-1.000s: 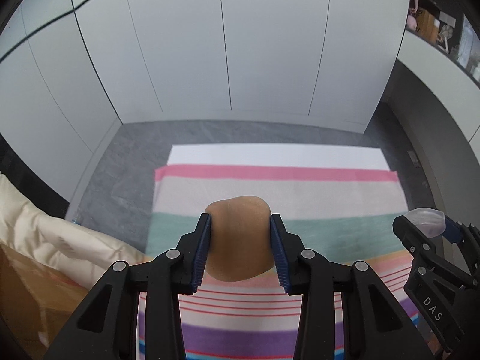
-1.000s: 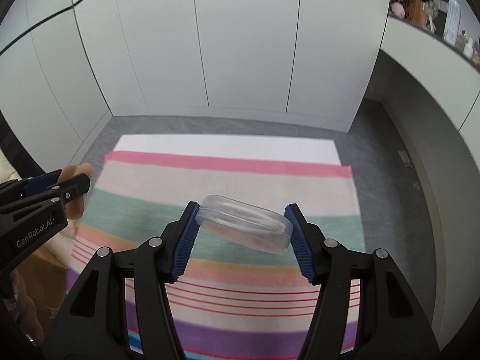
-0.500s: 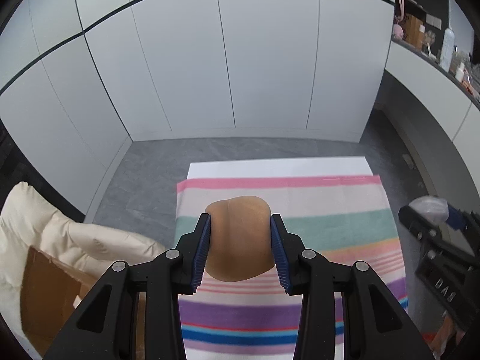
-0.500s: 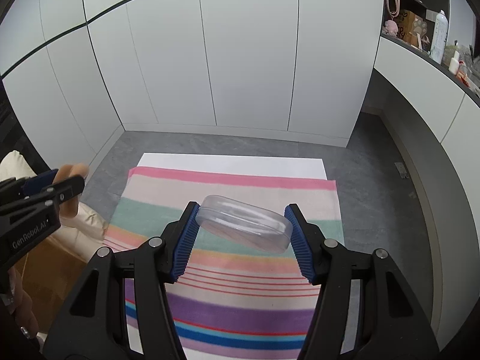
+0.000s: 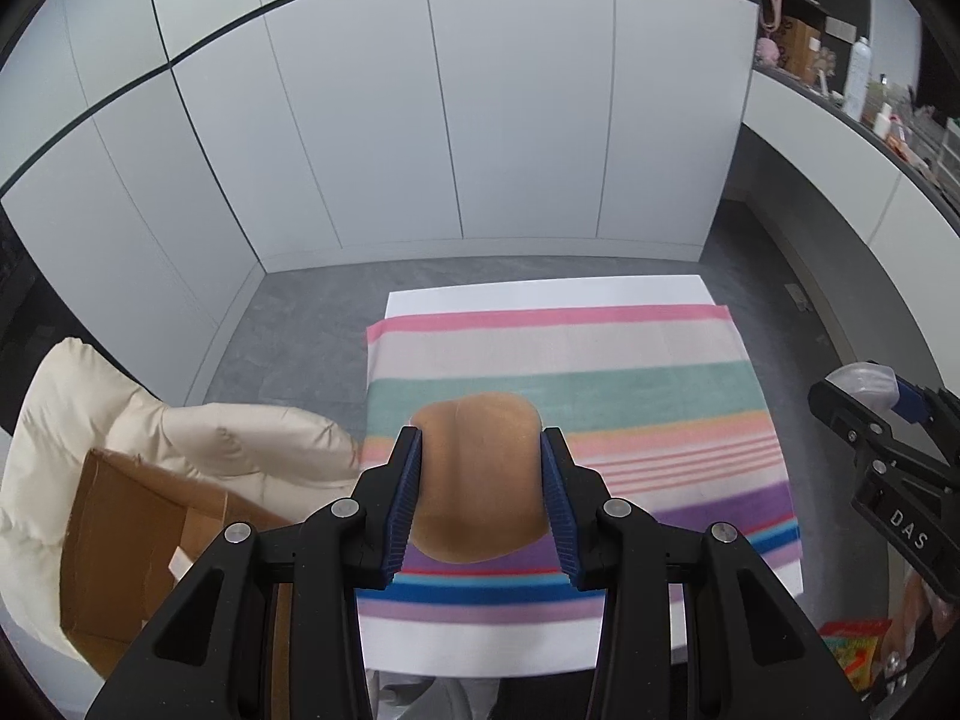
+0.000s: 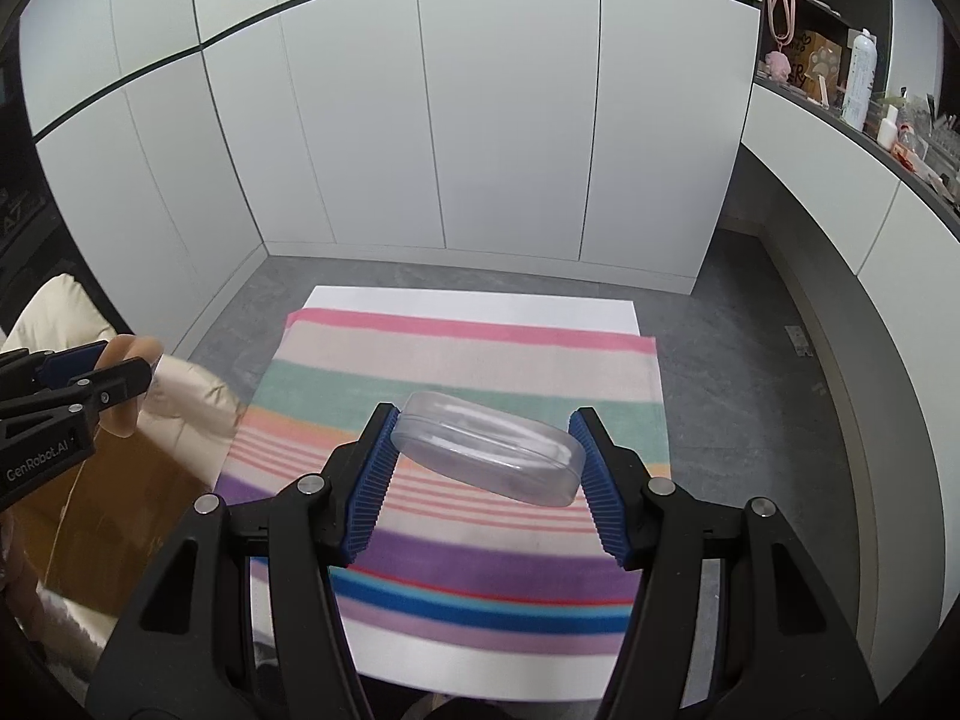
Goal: Organize objects
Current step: 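Lift the sponge and clear case and carry them over the cardboard box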
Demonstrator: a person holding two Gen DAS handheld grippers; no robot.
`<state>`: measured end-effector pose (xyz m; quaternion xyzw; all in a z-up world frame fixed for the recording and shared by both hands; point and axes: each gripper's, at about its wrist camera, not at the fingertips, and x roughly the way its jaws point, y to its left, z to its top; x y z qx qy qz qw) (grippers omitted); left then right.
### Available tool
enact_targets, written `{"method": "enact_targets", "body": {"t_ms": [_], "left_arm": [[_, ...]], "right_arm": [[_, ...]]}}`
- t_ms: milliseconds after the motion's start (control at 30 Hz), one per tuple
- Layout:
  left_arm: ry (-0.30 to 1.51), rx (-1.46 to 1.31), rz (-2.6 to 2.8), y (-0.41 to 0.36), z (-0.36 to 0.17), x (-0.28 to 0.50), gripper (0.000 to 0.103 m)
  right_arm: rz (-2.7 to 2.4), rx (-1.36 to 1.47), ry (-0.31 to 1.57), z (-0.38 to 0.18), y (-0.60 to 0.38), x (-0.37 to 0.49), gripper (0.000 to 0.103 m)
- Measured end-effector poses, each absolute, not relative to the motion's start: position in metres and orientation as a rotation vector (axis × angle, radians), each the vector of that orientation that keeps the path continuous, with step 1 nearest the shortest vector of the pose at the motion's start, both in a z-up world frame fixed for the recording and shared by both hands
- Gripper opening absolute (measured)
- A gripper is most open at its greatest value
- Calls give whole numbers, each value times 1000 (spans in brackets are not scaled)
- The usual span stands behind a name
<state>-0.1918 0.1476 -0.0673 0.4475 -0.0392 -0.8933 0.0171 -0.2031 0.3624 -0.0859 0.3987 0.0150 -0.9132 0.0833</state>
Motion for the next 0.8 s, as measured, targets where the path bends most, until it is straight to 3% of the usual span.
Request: {"method": "enact_targets", "body": {"t_ms": [367, 800], "left_arm": [[-167, 1224, -2825, 150, -44, -110, 40], [-55, 1334, -2827, 142, -52, -47, 41]], "right_arm": [[-2719, 1178, 55, -80, 359, -139, 61], [-2641, 1229, 56, -94, 361, -62, 61]]}}
